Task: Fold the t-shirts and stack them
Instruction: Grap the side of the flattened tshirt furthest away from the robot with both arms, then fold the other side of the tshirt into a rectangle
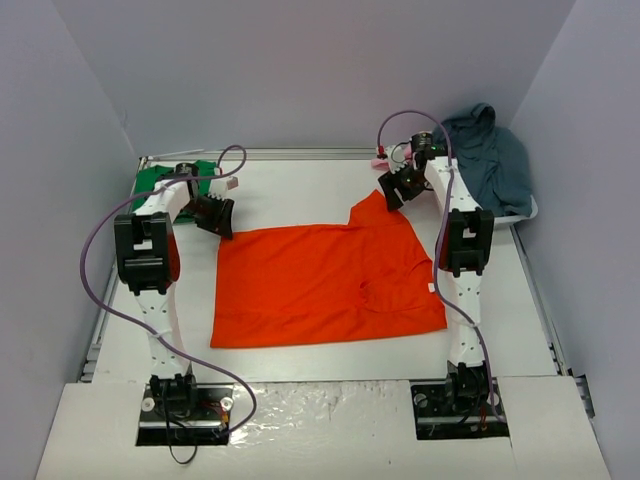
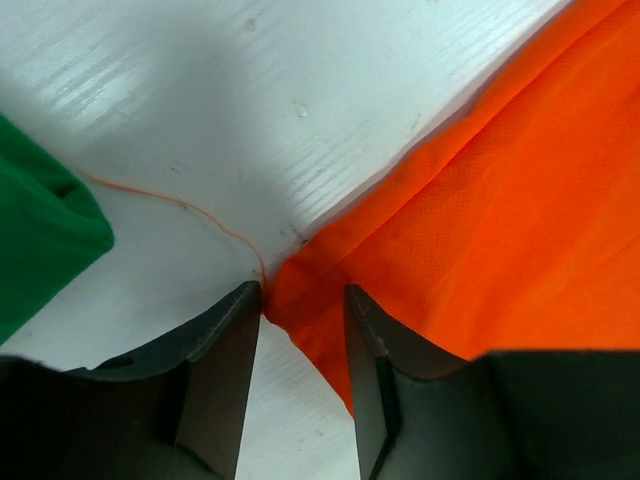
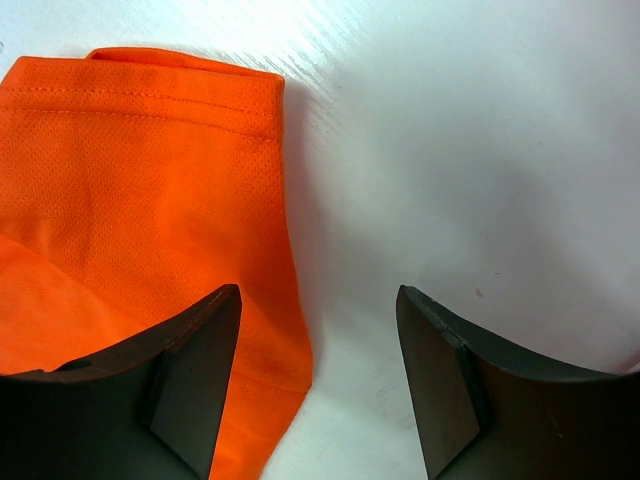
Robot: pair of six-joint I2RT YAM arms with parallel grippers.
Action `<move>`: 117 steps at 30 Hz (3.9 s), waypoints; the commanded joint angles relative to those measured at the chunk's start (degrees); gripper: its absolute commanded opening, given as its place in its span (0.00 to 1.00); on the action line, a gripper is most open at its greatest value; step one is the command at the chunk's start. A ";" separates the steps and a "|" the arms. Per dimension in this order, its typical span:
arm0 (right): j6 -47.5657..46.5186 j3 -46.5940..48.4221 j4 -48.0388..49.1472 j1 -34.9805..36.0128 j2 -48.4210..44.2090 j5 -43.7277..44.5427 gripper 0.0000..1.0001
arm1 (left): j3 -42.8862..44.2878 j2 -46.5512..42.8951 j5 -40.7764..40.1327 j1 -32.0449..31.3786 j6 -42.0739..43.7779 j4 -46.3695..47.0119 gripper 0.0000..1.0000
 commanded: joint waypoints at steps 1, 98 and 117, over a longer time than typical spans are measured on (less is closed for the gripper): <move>0.40 -0.17 -1.32 0.01 -0.69 -0.43 0.60 | 3.22 0.15 -2.78 0.14 1.60 -3.51 0.37; 6.91 -31.62 9.49 2.12 -35.39 -5.44 0.00 | -19.10 -30.52 -3.14 -1.09 1.95 2.73 0.02; 5.59 -44.46 7.38 3.00 -46.83 -4.03 0.00 | -29.65 -39.66 -4.02 -1.18 4.94 2.99 0.02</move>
